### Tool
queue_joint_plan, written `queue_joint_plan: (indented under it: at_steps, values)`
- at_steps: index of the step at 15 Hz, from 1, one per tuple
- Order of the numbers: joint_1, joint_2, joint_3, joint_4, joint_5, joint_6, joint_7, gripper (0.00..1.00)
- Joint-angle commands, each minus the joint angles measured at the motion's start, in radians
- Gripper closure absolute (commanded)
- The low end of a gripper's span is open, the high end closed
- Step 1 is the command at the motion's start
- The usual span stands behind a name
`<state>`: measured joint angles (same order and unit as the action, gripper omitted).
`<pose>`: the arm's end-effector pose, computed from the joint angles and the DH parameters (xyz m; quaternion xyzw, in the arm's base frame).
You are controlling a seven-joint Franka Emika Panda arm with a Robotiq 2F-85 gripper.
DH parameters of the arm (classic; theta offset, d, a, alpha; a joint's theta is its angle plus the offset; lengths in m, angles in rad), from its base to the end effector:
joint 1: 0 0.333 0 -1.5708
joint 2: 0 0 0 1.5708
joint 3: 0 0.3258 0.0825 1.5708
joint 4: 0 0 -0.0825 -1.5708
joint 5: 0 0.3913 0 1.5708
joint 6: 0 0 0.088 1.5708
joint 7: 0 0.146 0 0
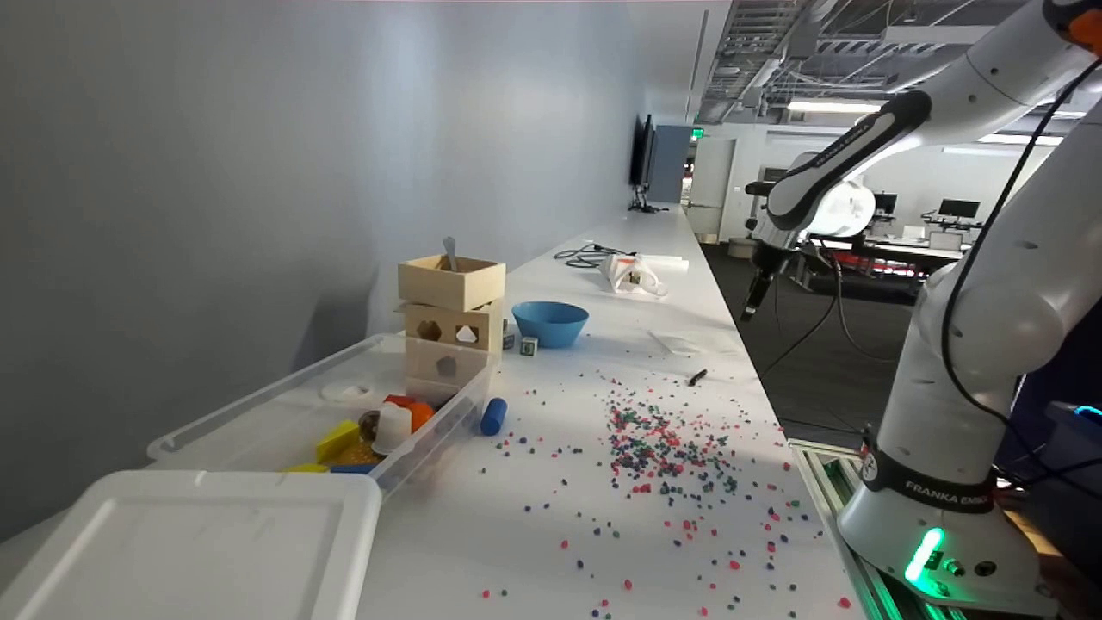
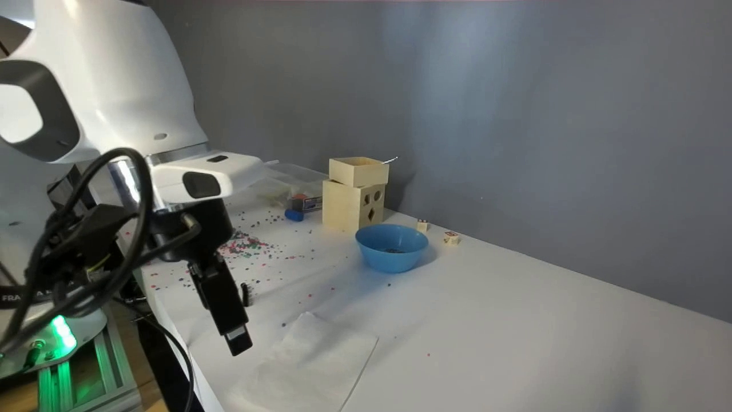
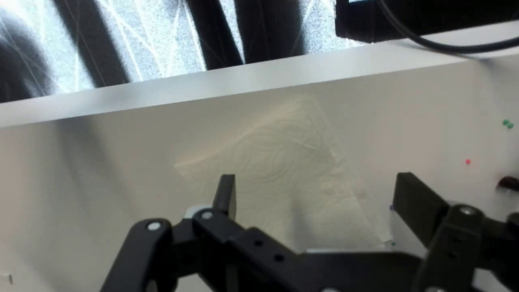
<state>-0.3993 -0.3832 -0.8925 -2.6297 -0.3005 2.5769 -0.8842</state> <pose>0.1417 -0.4209 0.3165 0.9889 -0.0809 0.1013 0.0729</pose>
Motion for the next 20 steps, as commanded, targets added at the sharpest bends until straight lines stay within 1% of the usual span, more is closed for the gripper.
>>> queue_joint_plan:
  at_steps: [1, 3, 4, 6, 8, 9, 11, 12, 13, 14, 16, 17, 20]
  values:
    - [0.047, 0.002, -0.061, 0.023, 0.016, 0.015, -0.229, 0.0]
    - [0.091, -0.005, -0.087, 0.034, 0.047, 0.015, -0.345, 0.0]
    - [0.023, 0.004, -0.034, 0.016, 0.021, 0.007, -0.248, 0.0]
    - [0.049, 0.004, -0.045, 0.024, 0.033, 0.007, -0.302, 0.0]
    - [0.057, 0.005, -0.046, 0.026, 0.035, 0.009, -0.314, 0.0]
    - [0.101, -0.007, -0.075, 0.023, 0.059, 0.006, -0.386, 0.0]
    - [0.178, -0.001, -0.11, 0.054, 0.114, -0.042, -0.502, 0.0]
    - [0.208, 0.013, -0.12, 0.065, 0.14, -0.041, -0.547, 0.0]
    - [0.254, 0.013, -0.143, 0.081, 0.187, -0.07, -0.608, 0.0]
    - [0.281, 0.02, -0.156, 0.091, 0.212, -0.096, -0.656, 0.0]
    - [0.302, 0.065, -0.16, 0.118, 0.222, -0.153, -0.71, 0.0]
    - [0.302, 0.08, -0.16, 0.124, 0.223, -0.175, -0.729, 0.0]
    - [0.256, 0.154, -0.131, 0.105, 0.186, -0.124, -0.712, 0.0]
